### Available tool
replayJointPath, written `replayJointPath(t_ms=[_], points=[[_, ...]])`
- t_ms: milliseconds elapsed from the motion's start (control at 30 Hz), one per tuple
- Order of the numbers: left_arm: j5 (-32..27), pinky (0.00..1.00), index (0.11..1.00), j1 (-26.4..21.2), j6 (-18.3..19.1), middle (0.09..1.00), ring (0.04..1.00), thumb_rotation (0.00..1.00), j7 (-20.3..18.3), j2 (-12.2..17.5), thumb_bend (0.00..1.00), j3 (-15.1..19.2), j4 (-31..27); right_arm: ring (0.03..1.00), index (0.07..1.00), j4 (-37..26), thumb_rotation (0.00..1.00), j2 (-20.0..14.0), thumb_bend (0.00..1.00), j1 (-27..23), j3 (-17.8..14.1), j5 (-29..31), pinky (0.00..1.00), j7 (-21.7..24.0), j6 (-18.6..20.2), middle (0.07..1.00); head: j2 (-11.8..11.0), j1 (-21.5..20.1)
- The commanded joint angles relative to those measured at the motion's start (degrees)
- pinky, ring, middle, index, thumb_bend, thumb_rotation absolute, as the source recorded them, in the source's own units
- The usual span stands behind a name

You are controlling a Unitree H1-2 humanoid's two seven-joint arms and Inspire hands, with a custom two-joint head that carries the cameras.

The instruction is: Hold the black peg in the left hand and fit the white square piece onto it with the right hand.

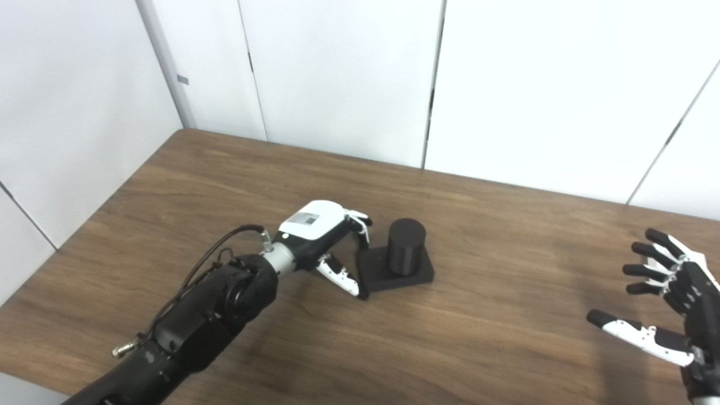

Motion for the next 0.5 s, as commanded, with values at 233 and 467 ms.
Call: replayJointPath(t_ms=[233,467], points=[[0.9,0.71,0.487,-1.5,-1.8,0.858,0.876,0.06,-14.1,-1.5,0.52,-7.9,-3.0,0.652,0.814,0.4,0.01,0.6,0.52,-1.1,0.7,-0.9,0.53,-1.5,-4.5,0.761,0.8,-3.2],[7.3,0.7,0.487,-3.7,-6.1,0.844,0.874,0.07,-16.8,-0.4,0.52,-13.6,-3.7,0.641,0.813,0.5,0.01,1.2,0.53,-1.1,1.1,-1.6,0.52,-2.0,-4.6,0.761,1.3,-6.5]])
